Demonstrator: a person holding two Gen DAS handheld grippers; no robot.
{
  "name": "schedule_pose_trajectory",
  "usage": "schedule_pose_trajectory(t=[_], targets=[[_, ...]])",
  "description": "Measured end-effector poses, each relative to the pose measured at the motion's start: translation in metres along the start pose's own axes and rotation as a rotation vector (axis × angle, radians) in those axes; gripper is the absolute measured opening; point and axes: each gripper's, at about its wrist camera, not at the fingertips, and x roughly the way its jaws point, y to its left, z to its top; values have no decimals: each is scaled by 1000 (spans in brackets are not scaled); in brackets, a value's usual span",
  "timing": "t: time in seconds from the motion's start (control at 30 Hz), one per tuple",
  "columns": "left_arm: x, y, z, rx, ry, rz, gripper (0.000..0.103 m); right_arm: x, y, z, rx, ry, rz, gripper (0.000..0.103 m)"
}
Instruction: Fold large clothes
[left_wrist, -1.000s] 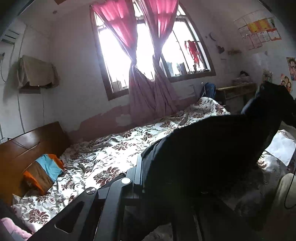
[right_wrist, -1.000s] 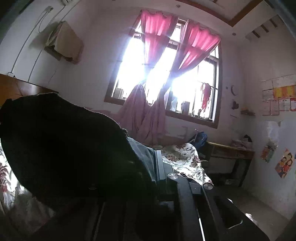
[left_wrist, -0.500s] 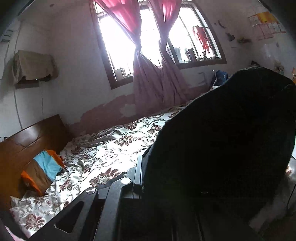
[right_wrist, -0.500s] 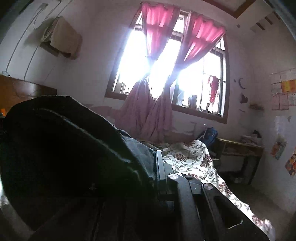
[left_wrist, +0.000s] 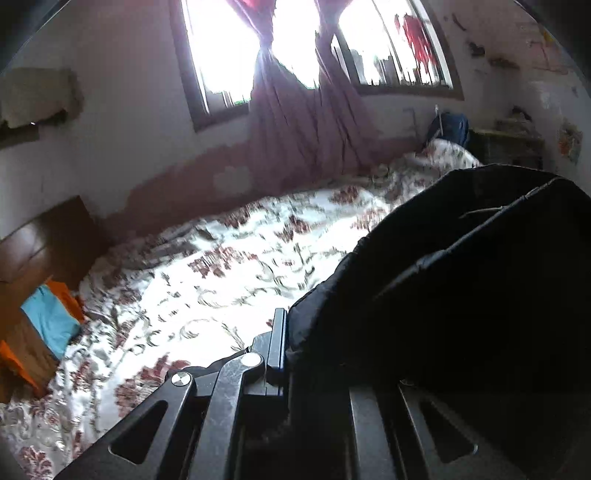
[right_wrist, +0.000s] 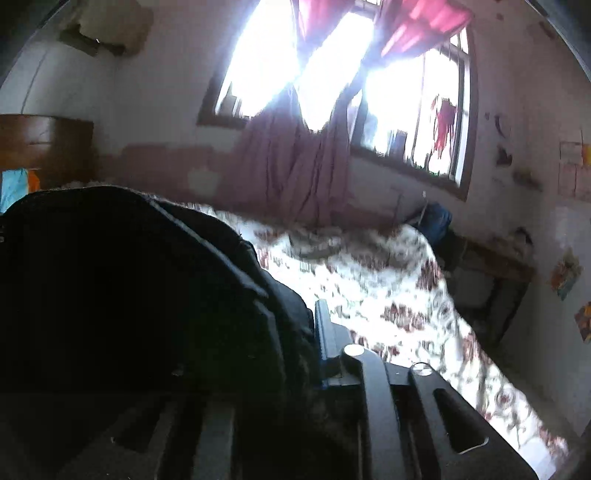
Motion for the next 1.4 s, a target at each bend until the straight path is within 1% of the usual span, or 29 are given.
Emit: schedule_pose_trajectory(t=[0.03,0.07,0.1,0.13,0.17,0.23,0.3,0.33,0.4,0.43,0.47,0.53,0.57,0.6,0.67,0.7,0.77,0.83,0.9,0.97,1.03,1.1,1.13,1.2,1.23,1.27,1.3,1.33,1.4], targets=[[8,0,-2,2,12,-6,7,0,-2,-3,7,9,7,22],[18,-3,-9,-3,37,-26,8,-3,-5,-5,18,7,13,36],[22,-3,-12,-11,52,-39,8,-10,-10,-5,39,-21,17,49],[25,-5,-15,-21,65,-49,9,-17,-15,-4,55,-53,16,75],[26,-5,-18,-37,73,-63,11,-22,-22,-5,65,-76,13,83],[21,0,-20,-64,59,-76,12,-30,-30,-4,72,-96,19,83],[21,10,-18,-96,65,-96,14,-33,-40,-6,70,-79,16,83],[21,17,-18,-128,81,-110,15,-37,-46,-7,79,-65,25,83],[22,25,-16,-178,107,-133,23,-44,-55,-13,99,-41,72,83],[21,31,-16,-207,118,-146,24,-47,-59,-17,106,-24,94,83],[17,37,-16,-232,123,-156,30,-52,-60,-23,110,-14,106,83],[8,44,-16,-241,115,-146,49,-55,-64,-32,113,28,155,84],[5,48,-15,-243,95,-131,73,-56,-66,-39,104,43,158,85],[1,49,-13,-247,64,-114,89,-55,-66,-43,88,61,152,85],[-19,54,-14,-253,-26,-101,92,-52,-68,-51,72,100,142,85],[-24,57,-14,-251,-39,-105,93,-49,-72,-54,85,122,147,85],[-27,62,-15,-243,-7,-84,93,-48,-80,-57,123,149,165,85],[-29,67,-24,-239,35,-84,93,-45,-89,-61,163,170,185,85],[-28,72,-38,-242,84,-87,93,-39,-92,-64,177,201,214,85],[-27,78,-54,-267,119,-115,93,-27,-94,-67,164,240,227,85],[-25,82,-69,-301,142,-164,93,-16,-97,-67,160,248,244,85],[-16,84,-78,-315,176,-153,93,4,-102,-64,175,273,238,85],[-8,89,-81,-340,201,-146,93,14,-105,-62,191,278,250,85],[11,98,-83,-406,249,-159,93,37,-107,-58,206,297,299,84],[22,101,-83,-428,274,-173,93,43,-106,-58,204,306,308,81],[32,102,-83,-431,292,-183,93,55,-102,-57,195,330,330,59],[40,101,-82,-424,310,-184,90,59,-101,-57,190,343,344,41],[49,101,-81,-409,325,-181,87,66,-97,-57,181,365,356,21],[63,97,-76,-379,347,-203,67,73,-93,-56,168,379,343,15]])
